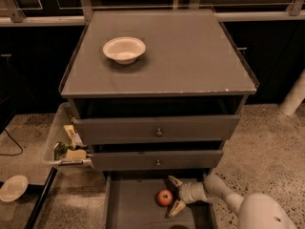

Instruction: Pick apple from bottom drawer and place on counter

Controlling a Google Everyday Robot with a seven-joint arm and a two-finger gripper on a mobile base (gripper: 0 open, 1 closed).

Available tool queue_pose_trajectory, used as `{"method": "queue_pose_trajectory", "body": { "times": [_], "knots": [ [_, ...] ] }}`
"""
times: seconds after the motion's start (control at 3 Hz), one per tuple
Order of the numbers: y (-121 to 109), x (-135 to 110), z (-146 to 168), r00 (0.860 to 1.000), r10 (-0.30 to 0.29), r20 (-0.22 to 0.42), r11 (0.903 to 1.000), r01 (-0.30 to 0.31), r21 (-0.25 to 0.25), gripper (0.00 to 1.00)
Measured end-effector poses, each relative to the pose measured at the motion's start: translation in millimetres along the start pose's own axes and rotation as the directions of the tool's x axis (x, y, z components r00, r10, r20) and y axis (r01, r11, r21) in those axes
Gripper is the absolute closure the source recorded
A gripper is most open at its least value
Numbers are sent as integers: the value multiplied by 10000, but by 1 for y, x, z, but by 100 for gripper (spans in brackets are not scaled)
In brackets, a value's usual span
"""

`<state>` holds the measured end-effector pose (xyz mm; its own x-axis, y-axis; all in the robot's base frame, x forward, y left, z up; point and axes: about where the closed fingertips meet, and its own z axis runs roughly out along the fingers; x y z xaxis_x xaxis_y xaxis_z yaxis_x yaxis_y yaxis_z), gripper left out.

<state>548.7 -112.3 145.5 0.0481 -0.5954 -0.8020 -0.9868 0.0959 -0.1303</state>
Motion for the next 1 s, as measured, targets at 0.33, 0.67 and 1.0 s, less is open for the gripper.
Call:
{"method": "queue_pose_trajectory", "body": {
  "times": [0.33, 0.67, 1.0],
  "knots": [
    [0, -4, 15, 9993, -98, 374, 9993, 112, -353, 0],
    [0, -4, 15, 9992, -106, 389, 9993, 120, -367, 18],
    [0, -4, 15, 9992, -105, 389, 9993, 120, -368, 42]
  ]
}}
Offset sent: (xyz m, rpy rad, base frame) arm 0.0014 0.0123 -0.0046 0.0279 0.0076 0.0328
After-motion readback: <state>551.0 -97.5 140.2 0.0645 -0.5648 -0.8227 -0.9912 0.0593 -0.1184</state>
